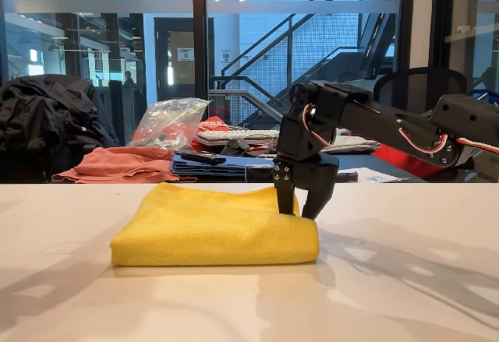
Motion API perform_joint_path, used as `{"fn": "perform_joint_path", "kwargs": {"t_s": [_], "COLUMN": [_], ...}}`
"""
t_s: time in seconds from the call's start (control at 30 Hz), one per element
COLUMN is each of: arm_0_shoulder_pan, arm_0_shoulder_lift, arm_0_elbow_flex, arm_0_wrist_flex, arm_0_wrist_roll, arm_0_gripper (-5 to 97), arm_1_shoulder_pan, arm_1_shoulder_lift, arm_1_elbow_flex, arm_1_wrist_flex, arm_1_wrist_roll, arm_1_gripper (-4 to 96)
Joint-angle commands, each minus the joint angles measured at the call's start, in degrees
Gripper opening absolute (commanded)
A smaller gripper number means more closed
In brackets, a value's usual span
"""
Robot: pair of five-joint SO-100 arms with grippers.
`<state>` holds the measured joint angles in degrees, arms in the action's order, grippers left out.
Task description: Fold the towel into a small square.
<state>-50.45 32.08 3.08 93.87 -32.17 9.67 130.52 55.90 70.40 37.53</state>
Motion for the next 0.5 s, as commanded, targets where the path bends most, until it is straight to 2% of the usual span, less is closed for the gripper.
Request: {"fn": "perform_joint_path", "kwargs": {"t_s": [0.0, 0.2, 0.47], "arm_0_shoulder_pan": [0.35, 0.88, -0.35], "arm_0_shoulder_lift": [1.05, 1.85, 12.92], "arm_0_elbow_flex": [-0.79, -1.58, -8.7], "arm_0_wrist_flex": [0.0, -0.97, 0.09], "arm_0_wrist_roll": [0.0, -0.53, 0.0], "arm_0_gripper": [0, 0, 0], "arm_1_shoulder_pan": [0.0, 0.0, 0.0], "arm_1_shoulder_lift": [0.18, 0.18, 0.26], "arm_1_elbow_flex": [-0.88, -0.88, -0.88], "arm_1_wrist_flex": [-0.18, -0.18, -0.18], "arm_1_wrist_roll": [-0.09, -0.09, -0.09], "arm_1_gripper": [13.7, 13.7, 13.7]}}
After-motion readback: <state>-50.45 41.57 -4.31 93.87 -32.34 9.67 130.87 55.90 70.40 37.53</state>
